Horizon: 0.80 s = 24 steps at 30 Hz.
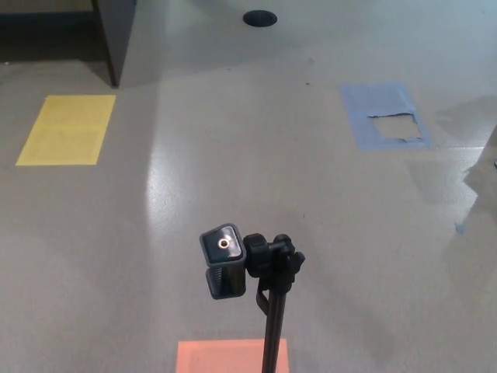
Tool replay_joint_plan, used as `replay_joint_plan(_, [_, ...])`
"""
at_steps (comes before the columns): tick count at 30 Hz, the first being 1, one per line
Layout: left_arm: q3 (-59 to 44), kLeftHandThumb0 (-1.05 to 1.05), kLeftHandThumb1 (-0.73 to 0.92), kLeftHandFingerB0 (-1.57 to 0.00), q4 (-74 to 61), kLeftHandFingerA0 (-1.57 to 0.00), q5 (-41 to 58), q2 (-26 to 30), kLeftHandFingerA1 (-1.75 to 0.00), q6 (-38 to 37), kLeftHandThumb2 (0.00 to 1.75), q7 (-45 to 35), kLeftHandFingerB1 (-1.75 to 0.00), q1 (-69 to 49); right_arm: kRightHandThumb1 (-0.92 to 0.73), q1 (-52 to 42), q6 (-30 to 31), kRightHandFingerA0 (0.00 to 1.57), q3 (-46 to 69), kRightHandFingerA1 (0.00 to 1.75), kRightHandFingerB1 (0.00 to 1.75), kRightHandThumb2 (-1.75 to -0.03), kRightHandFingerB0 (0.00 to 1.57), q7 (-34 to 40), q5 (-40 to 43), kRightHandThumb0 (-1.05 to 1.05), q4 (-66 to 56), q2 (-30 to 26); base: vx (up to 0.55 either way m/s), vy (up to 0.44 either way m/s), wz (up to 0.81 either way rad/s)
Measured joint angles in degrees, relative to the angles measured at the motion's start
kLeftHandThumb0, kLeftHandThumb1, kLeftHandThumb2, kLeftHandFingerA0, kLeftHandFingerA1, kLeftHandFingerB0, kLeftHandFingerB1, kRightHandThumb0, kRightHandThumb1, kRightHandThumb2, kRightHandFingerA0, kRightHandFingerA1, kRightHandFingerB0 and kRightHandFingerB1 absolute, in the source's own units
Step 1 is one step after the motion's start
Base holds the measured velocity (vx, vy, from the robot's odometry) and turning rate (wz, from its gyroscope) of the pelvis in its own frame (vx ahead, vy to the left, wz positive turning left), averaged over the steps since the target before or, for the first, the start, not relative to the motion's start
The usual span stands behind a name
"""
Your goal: A phone stand is kept on the floor and the robot uses both its hands to grab it and uses its left hand to extend the phone stand by pulling it upwards
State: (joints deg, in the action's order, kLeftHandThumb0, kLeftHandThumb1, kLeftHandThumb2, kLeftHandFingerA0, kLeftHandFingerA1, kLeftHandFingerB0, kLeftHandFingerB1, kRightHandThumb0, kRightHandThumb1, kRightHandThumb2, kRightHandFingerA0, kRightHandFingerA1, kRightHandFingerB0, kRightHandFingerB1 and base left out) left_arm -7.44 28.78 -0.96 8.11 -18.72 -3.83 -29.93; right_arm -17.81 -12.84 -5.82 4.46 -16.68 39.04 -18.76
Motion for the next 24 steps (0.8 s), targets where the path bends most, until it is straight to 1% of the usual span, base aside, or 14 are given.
replay_joint_plan(3, [-1.0, -0.75, 0.65, -0.33, -3.1, -0.34, 0.6, -0.4, -0.31, -2.3, 0.61, -0.1, -0.31, -1.7, -0.66, -0.4, -2.1, 0.00, -0.5, 0.80, 0.44, -0.65, 0.00, 0.8, -0.8, -1.05, -1.6, -0.5, 0.00, 0.000, 0.00])
replay_joint_plan(4, [-1.3, -0.78, 0.66, -0.33, -4.3, -0.34, 0.9, -0.7, -0.32, -3.0, 0.60, -0.2, -0.32, -2.2, -0.47, -0.6, -2.9, 0.00, -0.6, 0.60, 0.50, -0.93, 0.00, 1.0, -1.0, -1.05, -2.2, -0.6, 0.00, 0.000, 0.00])
replay_joint_plan(8, [-1.7, -0.79, 0.62, -0.33, -10.2, -0.31, 2.0, -1.5, -0.31, -5.4, 0.60, -0.7, -0.32, -4.2, -0.47, -1.2, -5.9, 0.00, -0.9, 0.56, 0.50, -0.92, 0.00, 1.9, -1.3, -1.05, -4.6, -0.6, 0.00, 0.000, 0.00])
replay_joint_plan(9, [-1.7, -0.82, 0.63, -0.25, -13.2, -0.24, 2.4, -1.8, -0.29, -6.1, 0.60, -0.8, -0.30, -4.9, -0.63, -1.4, -7.1, 0.00, -1.1, 0.41, 0.28, -0.63, 0.00, 2.1, -1.4, -1.05, -5.6, -0.6, 0.00, 0.000, 0.00])
replay_joint_plan(10, [-1.6, -0.84, 0.52, -0.15, -15.3, -0.15, 2.6, -1.8, -0.39, -6.4, 0.90, -1.0, -0.39, -5.2, -0.62, -1.5, -7.7, 0.00, -1.4, 0.24, 0.25, -0.64, 0.00, 2.3, -1.4, -1.05, -6.2, -0.5, 0.00, 0.000, 0.00])
replay_joint_plan(11, [-1.3, -0.84, 0.52, -0.15, -17.1, -0.15, 2.8, -1.9, -0.39, -6.6, 0.90, -1.1, -0.39, -5.4, -0.62, -1.4, -8.1, 0.00, -1.6, 0.24, 0.25, -0.64, 0.00, 2.4, -1.5, -1.05, -6.8, -0.3, 0.00, 0.000, 0.00])
replay_joint_plan(12, [-0.8, -0.87, 0.63, -0.20, -19.2, -0.22, 3.0, -1.9, -0.28, -6.8, 0.60, -1.3, -0.29, -5.7, -0.61, -1.4, -8.4, 0.00, -2.0, 0.15, 0.22, -0.62, 0.00, 2.4, -1.6, -1.05, -7.6, -0.1, 0.00, 0.000, 0.00])
replay_joint_plan(15, [0.9, -0.93, 0.60, -0.19, -25.9, -0.21, 3.3, -2.1, -0.28, -7.3, 0.60, -1.7, -0.28, -6.4, -0.61, -0.8, -9.3, 0.00, -3.3, 0.00, 0.00, -0.64, 0.00, 2.5, -2.0, -1.05, -9.9, 1.1, 0.00, 0.000, 0.00])
replay_joint_plan(17, [2.1, -0.94, 0.59, -0.19, -29.6, -0.19, 3.3, -2.3, -0.27, -7.5, 0.59, -1.8, -0.28, -6.5, -0.65, -0.1, -9.6, 0.00, -4.1, 0.02, 0.13, -0.63, 0.00, 2.6, -2.3, -1.05, -11.1, 1.7, 0.00, 0.000, 0.00])
replay_joint_plan(18, [2.7, -0.39, 0.13, 0.00, -31.2, 0.00, 3.4, -2.4, -0.49, -7.5, 0.85, -1.8, -0.47, -6.6, -0.60, 0.2, -9.6, 0.00, -4.5, 0.00, 0.01, -0.66, 0.00, 2.6, -2.5, -1.05, -11.5, 2.1, 0.00, 0.000, 0.00])
replay_joint_plan(19, [3.7, -1.01, 0.52, -0.14, -33.9, -0.10, 3.4, -2.7, -0.29, -7.5, 0.75, -1.9, -0.32, -6.6, -0.62, 0.6, -9.7, 0.00, -5.1, 0.00, 0.00, -0.65, 0.00, 2.7, -2.8, -1.05, -12.3, 2.7, 0.00, 0.000, 0.00])
replay_joint_plan(21, [5.2, -0.96, 0.57, -0.09, -37.4, -0.03, 3.4, -3.0, -0.24, -7.5, 0.97, -2.0, -0.35, -6.4, -0.59, 1.3, -9.7, 0.00, -6.1, 0.00, 0.03, -0.66, 0.00, 2.8, -3.2, -1.05, -13.1, 3.6, 0.00, 0.000, 0.00])
replay_joint_plan(22, [5.9, -1.04, 0.54, -0.11, -39.2, -0.08, 3.4, -3.2, -0.20, -7.5, 0.75, -2.0, -0.29, -6.3, -0.60, 1.7, -9.7, 0.00, -6.6, 0.00, 0.01, -0.63, 0.00, 2.9, -3.4, -1.05, -13.4, 4.0, 0.00, 0.000, 0.00])
replay_joint_plan(24, [7.3, -1.04, 0.55, -0.13, -42.9, -0.08, 3.4, -3.5, -0.20, -7.4, 0.73, -2.1, -0.30, -5.8, -0.59, 2.5, -9.8, 0.00, -7.7, 0.00, 0.03, -0.62, 0.00, 3.1, -3.8, -1.05, -14.2, 5.0, 0.00, 0.000, 0.00])
